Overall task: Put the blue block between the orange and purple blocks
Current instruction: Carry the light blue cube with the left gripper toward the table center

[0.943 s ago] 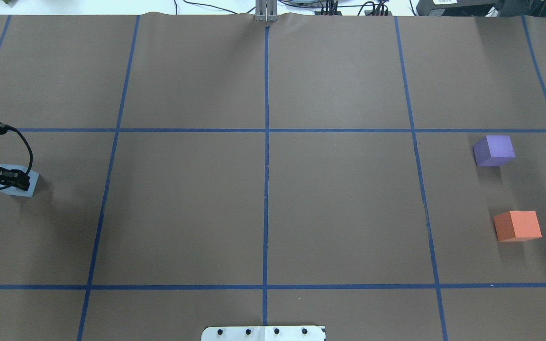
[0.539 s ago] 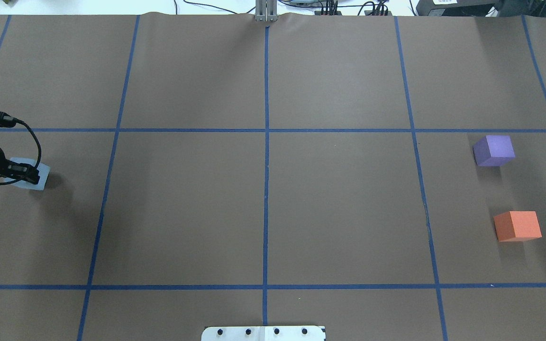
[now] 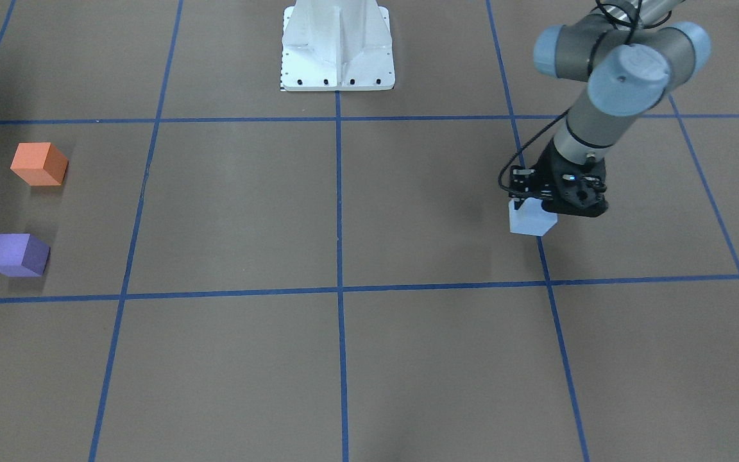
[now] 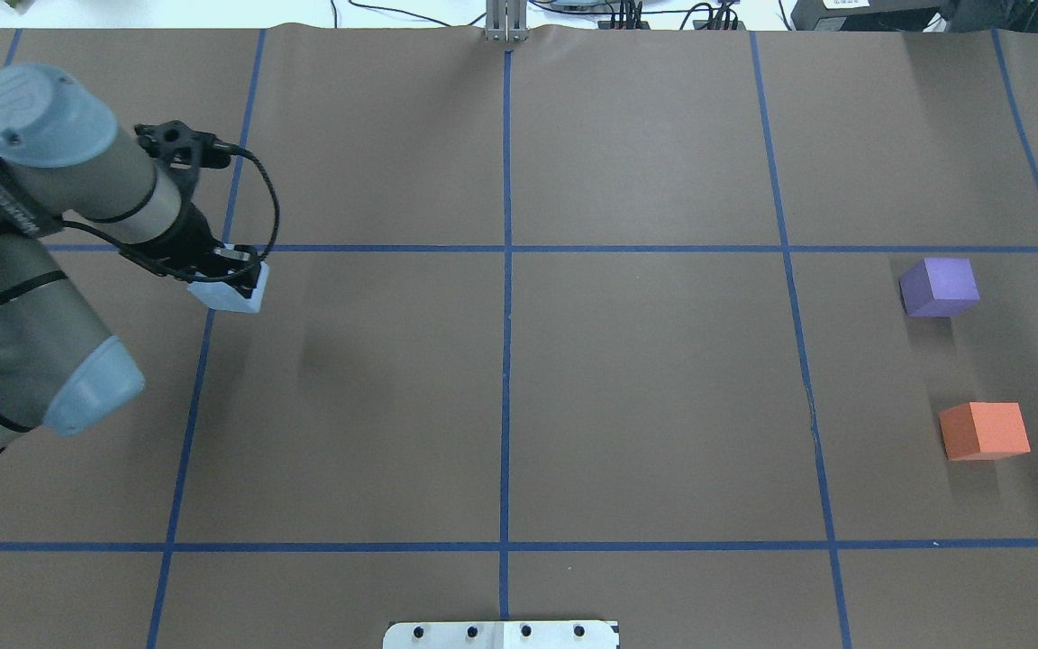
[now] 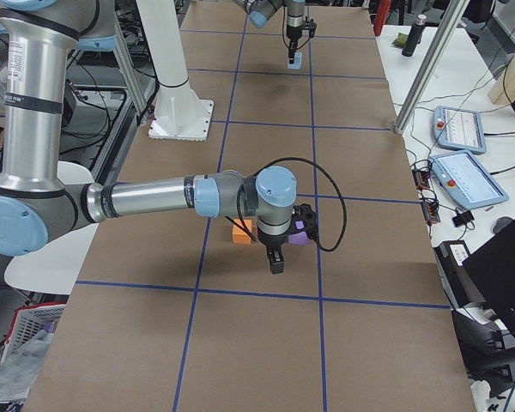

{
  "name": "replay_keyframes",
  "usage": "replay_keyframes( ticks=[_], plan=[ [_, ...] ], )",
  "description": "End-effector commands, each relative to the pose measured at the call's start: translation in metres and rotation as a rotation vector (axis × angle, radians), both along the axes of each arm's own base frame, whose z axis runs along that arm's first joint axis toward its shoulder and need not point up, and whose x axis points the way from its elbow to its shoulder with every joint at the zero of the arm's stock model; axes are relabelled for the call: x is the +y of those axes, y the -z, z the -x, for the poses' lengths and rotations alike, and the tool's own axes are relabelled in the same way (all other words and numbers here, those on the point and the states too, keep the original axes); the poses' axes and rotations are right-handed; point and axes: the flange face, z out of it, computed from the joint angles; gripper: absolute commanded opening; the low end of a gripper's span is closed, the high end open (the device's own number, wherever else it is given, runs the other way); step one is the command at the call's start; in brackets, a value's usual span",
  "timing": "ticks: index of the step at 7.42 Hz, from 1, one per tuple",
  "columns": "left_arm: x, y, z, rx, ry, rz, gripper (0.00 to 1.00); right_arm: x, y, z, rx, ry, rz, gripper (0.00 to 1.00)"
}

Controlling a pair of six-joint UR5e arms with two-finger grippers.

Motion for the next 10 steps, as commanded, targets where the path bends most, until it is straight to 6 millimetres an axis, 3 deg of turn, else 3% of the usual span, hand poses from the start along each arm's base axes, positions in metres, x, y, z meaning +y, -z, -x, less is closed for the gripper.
replay_keyframes(
  ticks=[1, 2, 3, 4, 5, 7, 8, 9, 10],
  plan=[
    [0.051, 0.089, -0.105, 0.011, 0.032, 0.079, 0.29, 0.000, -0.001, 0.000, 0.000, 0.000, 0.003, 1.00],
    [0.063, 0.116, -0.158, -0.007, 0.063, 0.088, 0.29, 0.000, -0.001, 0.000, -0.001, 0.000, 0.003, 1.00],
    [0.062, 0.145, -0.200, -0.011, 0.079, 0.128, 0.29, 0.001, -0.001, 0.000, -0.001, 0.000, 0.004, 1.00],
    [0.061, 0.163, -0.234, -0.018, 0.083, 0.154, 0.29, 0.002, -0.003, 0.000, -0.001, 0.000, 0.007, 1.00],
    [0.058, 0.162, -0.251, -0.017, 0.083, 0.158, 0.34, 0.003, -0.004, 0.000, -0.001, 0.000, 0.010, 1.00],
    [0.068, 0.151, -0.272, -0.024, 0.083, 0.123, 0.60, 0.004, -0.004, 0.000, -0.002, 0.000, 0.012, 1.00],
    [0.069, 0.150, -0.274, -0.028, 0.086, 0.116, 0.89, 0.004, -0.004, 0.000, -0.002, 0.000, 0.012, 1.00],
    [0.069, 0.156, -0.270, -0.019, 0.091, 0.112, 1.00, 0.004, -0.004, 0.000, -0.002, 0.000, 0.012, 1.00],
    [0.056, 0.167, -0.252, 0.004, 0.106, 0.096, 1.00, 0.003, -0.004, 0.000, -0.004, 0.000, 0.010, 1.00]
  ],
)
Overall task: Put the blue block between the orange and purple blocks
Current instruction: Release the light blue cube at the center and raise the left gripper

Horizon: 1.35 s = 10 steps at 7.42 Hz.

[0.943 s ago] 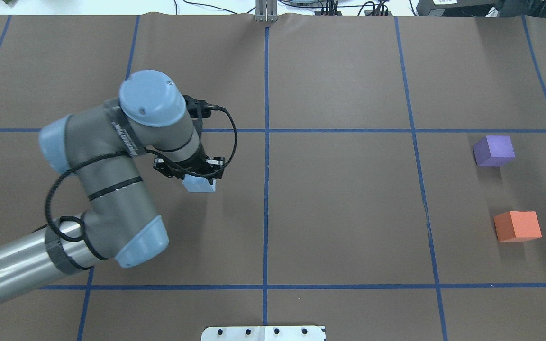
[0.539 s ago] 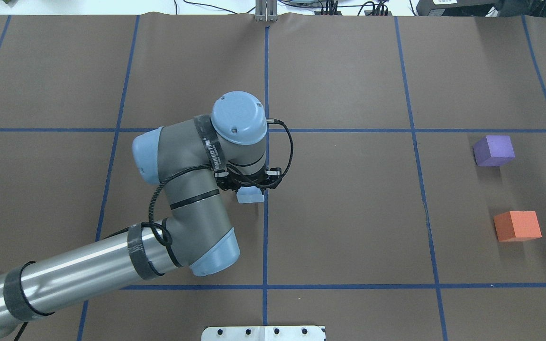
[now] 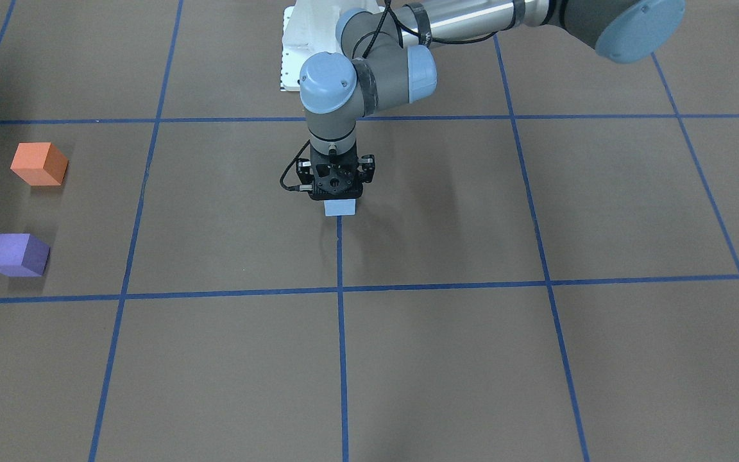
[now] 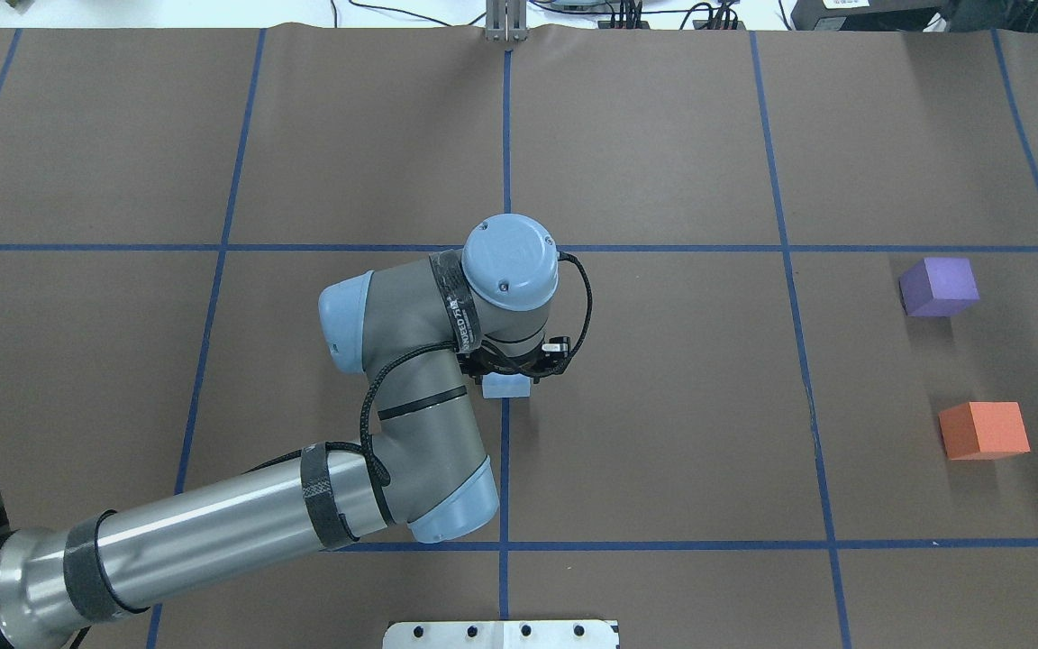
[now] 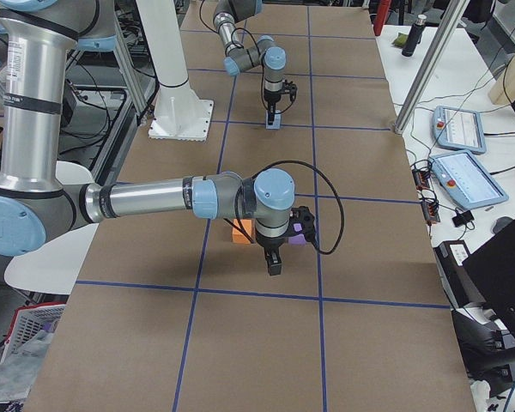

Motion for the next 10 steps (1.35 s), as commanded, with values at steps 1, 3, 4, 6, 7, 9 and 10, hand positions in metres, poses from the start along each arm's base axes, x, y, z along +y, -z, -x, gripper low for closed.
replay_keyframes(
  ticks=[1, 3, 4, 6, 7, 9, 10],
  plan=[
    [-0.032, 0.020, 0.044, 0.046, 0.043, -0.016, 1.00, -0.004, 0.006, 0.000, -0.002, 0.000, -0.015, 1.00],
    [-0.055, 0.015, 0.124, 0.008, -0.057, -0.069, 1.00, -0.011, 0.023, 0.009, -0.025, 0.010, -0.134, 1.00],
    [-0.049, -0.012, 0.182, -0.026, -0.103, -0.125, 1.00, -0.013, 0.034, 0.027, -0.072, -0.027, -0.084, 1.00],
    [-0.054, -0.095, 0.282, -0.089, -0.182, -0.208, 1.00, -0.015, 0.088, 0.081, -0.112, -0.067, -0.044, 1.00],
    [-0.063, -0.140, 0.342, -0.102, -0.243, -0.239, 1.00, -0.015, 0.117, 0.104, -0.131, -0.083, -0.021, 1.00],
    [-0.077, -0.244, 0.479, -0.109, -0.351, -0.290, 1.00, -0.017, 0.188, 0.168, -0.180, -0.110, 0.026, 1.00],
    [-0.072, -0.290, 0.540, -0.108, -0.364, -0.293, 1.00, -0.017, 0.223, 0.209, -0.195, -0.126, 0.053, 1.00]
  ],
)
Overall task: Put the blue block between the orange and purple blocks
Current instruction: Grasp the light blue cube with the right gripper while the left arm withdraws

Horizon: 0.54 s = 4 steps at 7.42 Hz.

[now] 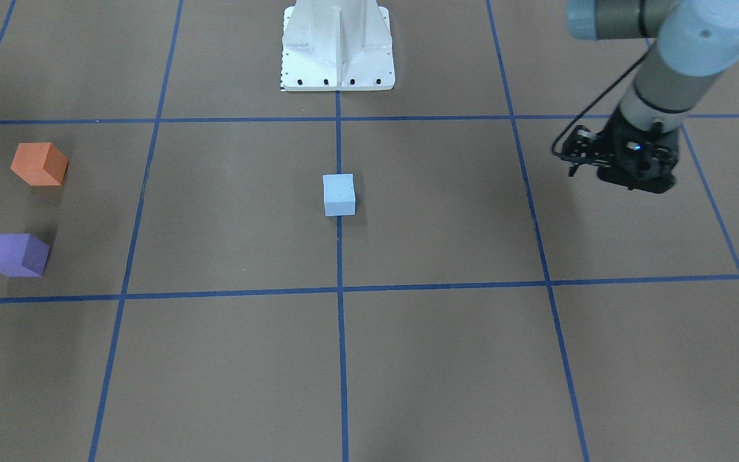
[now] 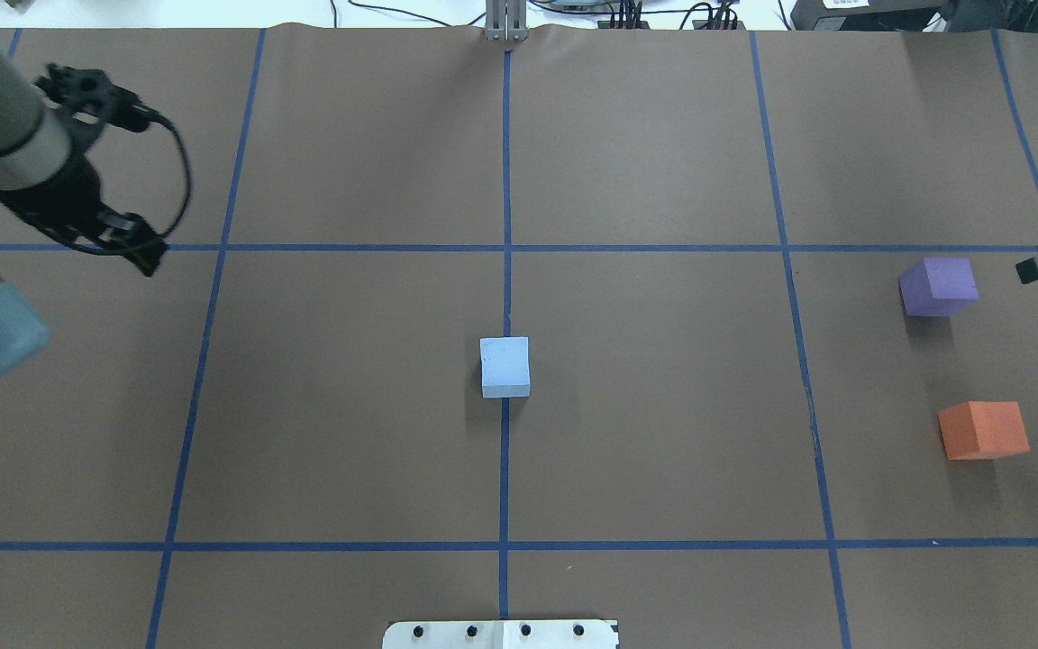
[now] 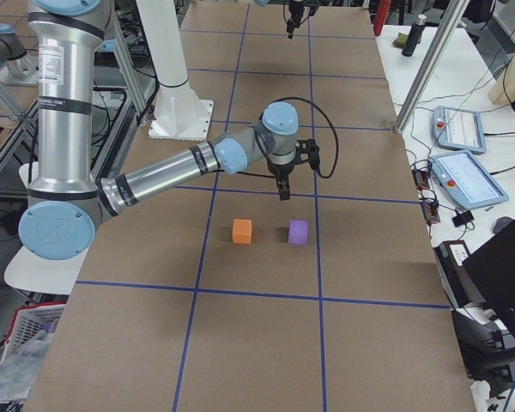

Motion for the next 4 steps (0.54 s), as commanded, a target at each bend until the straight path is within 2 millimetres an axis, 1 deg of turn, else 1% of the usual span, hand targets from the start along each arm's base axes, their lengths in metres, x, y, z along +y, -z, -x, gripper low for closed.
replay_keyframes(
  ticks=[1, 2, 3, 4],
  plan=[
    [0.015, -0.100, 0.134, 0.017, -0.033, 0.006, 1.00, 0.003, 0.085, 0.099, -0.044, -0.033, 0.061, 1.00],
    [0.026, -0.136, 0.177, 0.038, -0.053, 0.003, 1.00, 0.014, 0.114, 0.150, -0.052, -0.045, 0.104, 1.00],
    [0.037, -0.174, 0.220, 0.039, -0.009, 0.046, 1.00, 0.020, 0.150, 0.193, -0.022, -0.030, 0.086, 1.00],
    [0.047, -0.198, 0.255, 0.041, 0.037, 0.063, 1.00, 0.026, 0.193, 0.242, 0.057, -0.026, 0.073, 1.00]
  ],
)
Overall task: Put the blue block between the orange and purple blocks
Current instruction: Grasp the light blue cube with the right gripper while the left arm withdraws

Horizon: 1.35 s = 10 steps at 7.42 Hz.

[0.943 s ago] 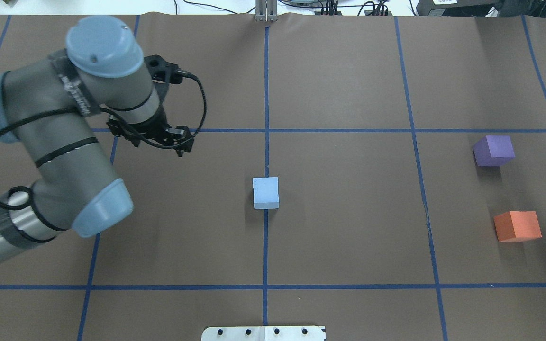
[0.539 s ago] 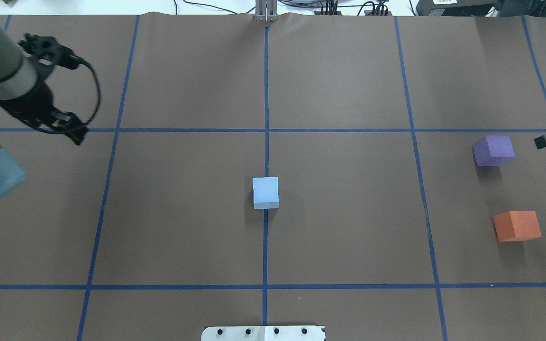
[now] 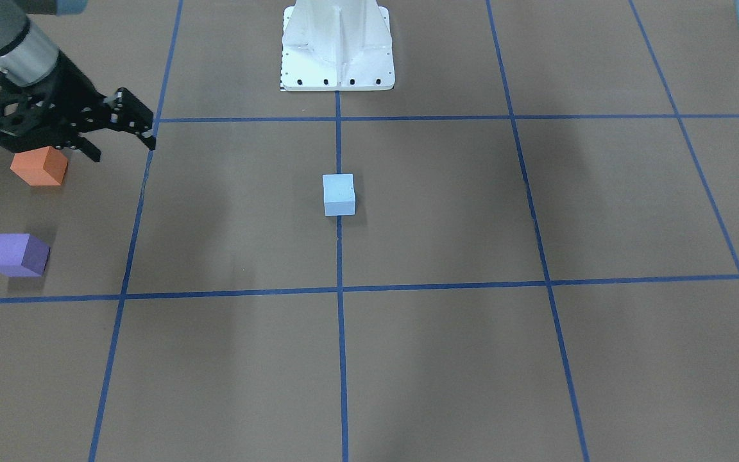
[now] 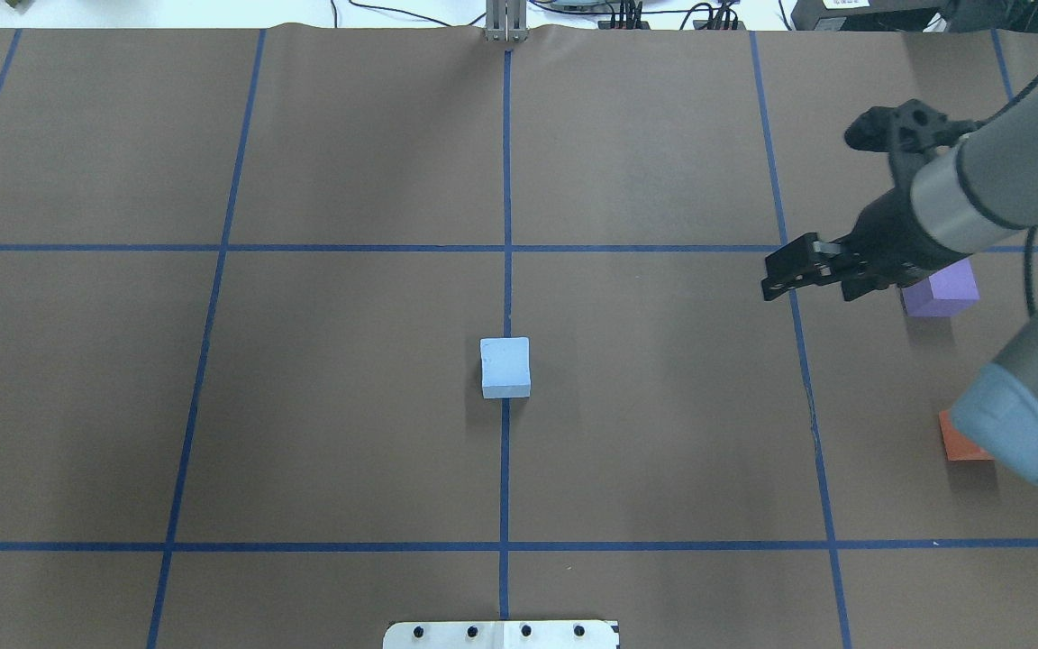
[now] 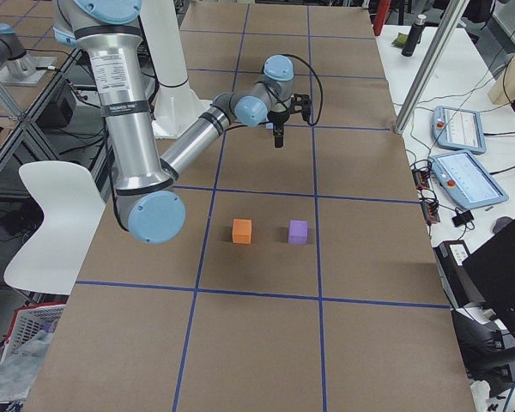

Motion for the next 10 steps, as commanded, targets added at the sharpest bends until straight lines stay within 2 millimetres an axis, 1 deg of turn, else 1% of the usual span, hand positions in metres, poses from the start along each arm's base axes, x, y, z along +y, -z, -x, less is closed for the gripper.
replay_keyframes(
  ticks=[1, 2, 3, 4, 5, 6, 7, 8, 9, 10],
  plan=[
    [0.026, -0.041, 0.053, 0.010, 0.030, 0.010, 1.00, 0.010, 0.082, 0.116, 0.121, -0.004, -0.021, 1.00],
    [0.028, -0.042, 0.055, 0.010, 0.033, 0.013, 1.00, 0.005, 0.095, 0.169, 0.141, -0.009, -0.011, 1.00],
    [0.029, -0.042, 0.057, 0.010, 0.038, 0.015, 1.00, -0.003, 0.106, 0.216, 0.131, -0.035, -0.015, 1.00],
    [0.030, -0.042, 0.057, 0.010, 0.038, 0.015, 1.00, -0.007, 0.114, 0.253, 0.128, -0.056, -0.008, 1.00],
    [0.033, -0.044, 0.056, 0.016, 0.038, 0.021, 1.00, -0.007, 0.120, 0.276, 0.148, -0.052, -0.012, 1.00],
    [0.038, -0.043, 0.055, 0.032, 0.039, 0.021, 1.00, -0.001, 0.116, 0.291, 0.165, -0.037, -0.010, 1.00],
    [0.038, -0.044, 0.055, 0.032, 0.040, 0.023, 1.00, 0.008, 0.111, 0.298, 0.174, -0.026, -0.012, 1.00],
    [0.038, -0.044, 0.055, 0.032, 0.040, 0.024, 1.00, 0.016, 0.105, 0.312, 0.194, -0.030, -0.037, 1.00],
    [0.038, -0.044, 0.055, 0.032, 0.040, 0.024, 1.00, 0.015, 0.094, 0.327, 0.169, -0.036, -0.053, 1.00],
    [0.038, -0.044, 0.055, 0.032, 0.040, 0.024, 1.00, 0.011, 0.080, 0.341, 0.162, -0.040, -0.050, 1.00]
  ],
)
